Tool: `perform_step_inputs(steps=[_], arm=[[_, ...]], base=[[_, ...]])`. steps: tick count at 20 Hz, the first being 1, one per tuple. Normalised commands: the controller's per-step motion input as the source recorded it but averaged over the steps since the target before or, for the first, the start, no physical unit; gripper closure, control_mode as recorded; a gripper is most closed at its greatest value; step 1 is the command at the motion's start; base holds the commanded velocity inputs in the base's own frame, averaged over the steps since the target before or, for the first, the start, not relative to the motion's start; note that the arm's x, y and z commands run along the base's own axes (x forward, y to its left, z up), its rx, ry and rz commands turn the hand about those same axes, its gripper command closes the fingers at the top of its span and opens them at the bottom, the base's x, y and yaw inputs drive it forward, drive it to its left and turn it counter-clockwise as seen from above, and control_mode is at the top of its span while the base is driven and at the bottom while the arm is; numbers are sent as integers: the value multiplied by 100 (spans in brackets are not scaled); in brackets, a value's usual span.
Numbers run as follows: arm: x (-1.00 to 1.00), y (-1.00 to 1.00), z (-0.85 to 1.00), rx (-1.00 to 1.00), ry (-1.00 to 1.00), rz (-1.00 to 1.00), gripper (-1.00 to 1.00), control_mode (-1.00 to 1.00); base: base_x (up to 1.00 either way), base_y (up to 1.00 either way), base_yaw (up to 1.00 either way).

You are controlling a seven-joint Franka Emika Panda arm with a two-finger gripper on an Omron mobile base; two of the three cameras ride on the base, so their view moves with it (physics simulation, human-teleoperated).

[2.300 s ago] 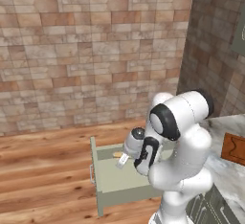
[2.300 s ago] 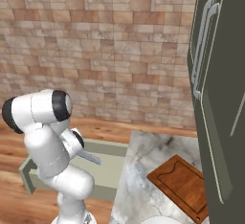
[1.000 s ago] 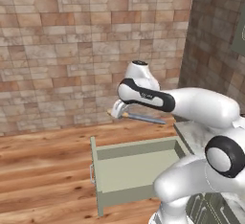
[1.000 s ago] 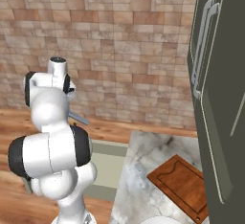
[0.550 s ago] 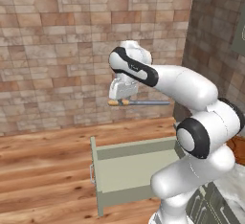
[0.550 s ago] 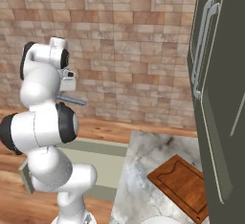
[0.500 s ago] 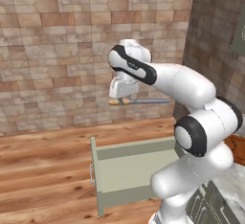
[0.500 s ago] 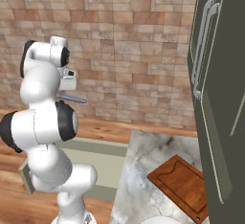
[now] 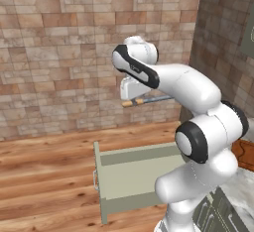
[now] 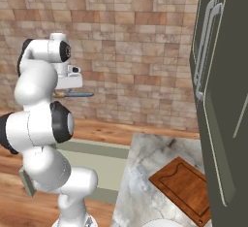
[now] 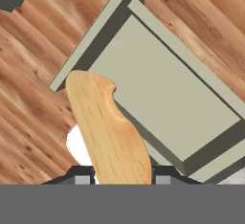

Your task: Pick up the knife from the drawer and place it on the cutting board. Then place the meat from the plate to the cutting board.

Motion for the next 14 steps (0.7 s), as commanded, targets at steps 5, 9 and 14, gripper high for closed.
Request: perform_step_inputs(steps=[5,9,14], arm=[[-14,-59,-16,0,-13,11,100,-100],[-4,-62,-17,0,-9,12,100,-100],[0,-65,-9,0,-2,8,100,-100]], base=[[0,0,0],[0,0,0],[0,0,0]])
